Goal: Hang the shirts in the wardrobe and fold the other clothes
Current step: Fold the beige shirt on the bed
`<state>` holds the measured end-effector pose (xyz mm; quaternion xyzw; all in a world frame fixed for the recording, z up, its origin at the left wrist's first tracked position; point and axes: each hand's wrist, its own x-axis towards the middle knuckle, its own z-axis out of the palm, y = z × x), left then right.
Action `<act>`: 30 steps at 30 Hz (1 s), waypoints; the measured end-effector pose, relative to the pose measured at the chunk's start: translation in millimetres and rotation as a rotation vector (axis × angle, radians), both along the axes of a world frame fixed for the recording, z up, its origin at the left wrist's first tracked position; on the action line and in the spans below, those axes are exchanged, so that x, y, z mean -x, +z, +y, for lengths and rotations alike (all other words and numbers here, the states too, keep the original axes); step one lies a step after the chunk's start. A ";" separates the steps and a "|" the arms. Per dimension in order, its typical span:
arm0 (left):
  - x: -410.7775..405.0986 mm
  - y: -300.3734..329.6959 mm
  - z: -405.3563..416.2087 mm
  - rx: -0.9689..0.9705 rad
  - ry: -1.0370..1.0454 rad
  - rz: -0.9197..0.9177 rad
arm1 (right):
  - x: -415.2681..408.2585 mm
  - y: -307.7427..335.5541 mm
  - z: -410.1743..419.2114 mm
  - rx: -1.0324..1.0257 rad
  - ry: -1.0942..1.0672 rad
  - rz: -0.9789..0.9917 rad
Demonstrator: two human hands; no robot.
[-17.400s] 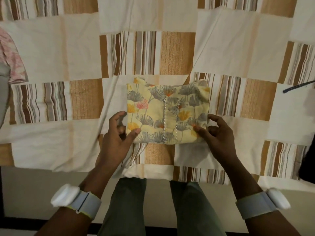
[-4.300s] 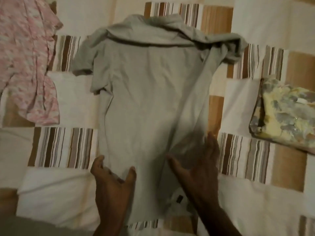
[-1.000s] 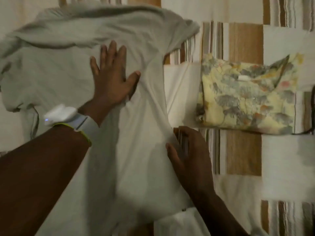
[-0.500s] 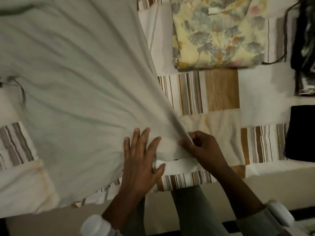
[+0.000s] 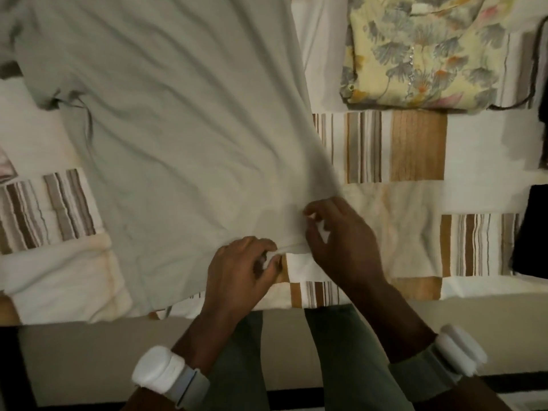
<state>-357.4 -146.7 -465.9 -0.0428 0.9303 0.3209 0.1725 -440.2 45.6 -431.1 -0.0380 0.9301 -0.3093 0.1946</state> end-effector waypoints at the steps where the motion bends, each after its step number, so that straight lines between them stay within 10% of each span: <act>1: -0.8 3.1 -3.5 -0.063 0.140 0.009 | 2.1 -0.2 -8.0 0.029 0.103 -0.011; 5: -4.4 14.7 -78.2 0.158 0.799 0.155 | -1.3 -17.2 -64.0 -0.057 0.469 -0.065; 9: -5.4 8.9 -149.5 -0.003 1.269 -0.193 | 9.6 -31.5 -115.3 -0.303 0.564 -0.137; 19: -15.0 0.5 -194.8 -0.028 1.002 -0.398 | 124.5 -6.7 -263.2 -0.027 0.367 -0.214; 25: 34.8 11.2 -252.6 -0.260 0.988 -0.122 | 214.1 -7.4 -361.8 0.160 0.260 -0.009; 30: 155.2 5.1 -323.4 -0.533 1.055 0.109 | 227.9 -27.9 -413.0 -0.127 0.508 -0.063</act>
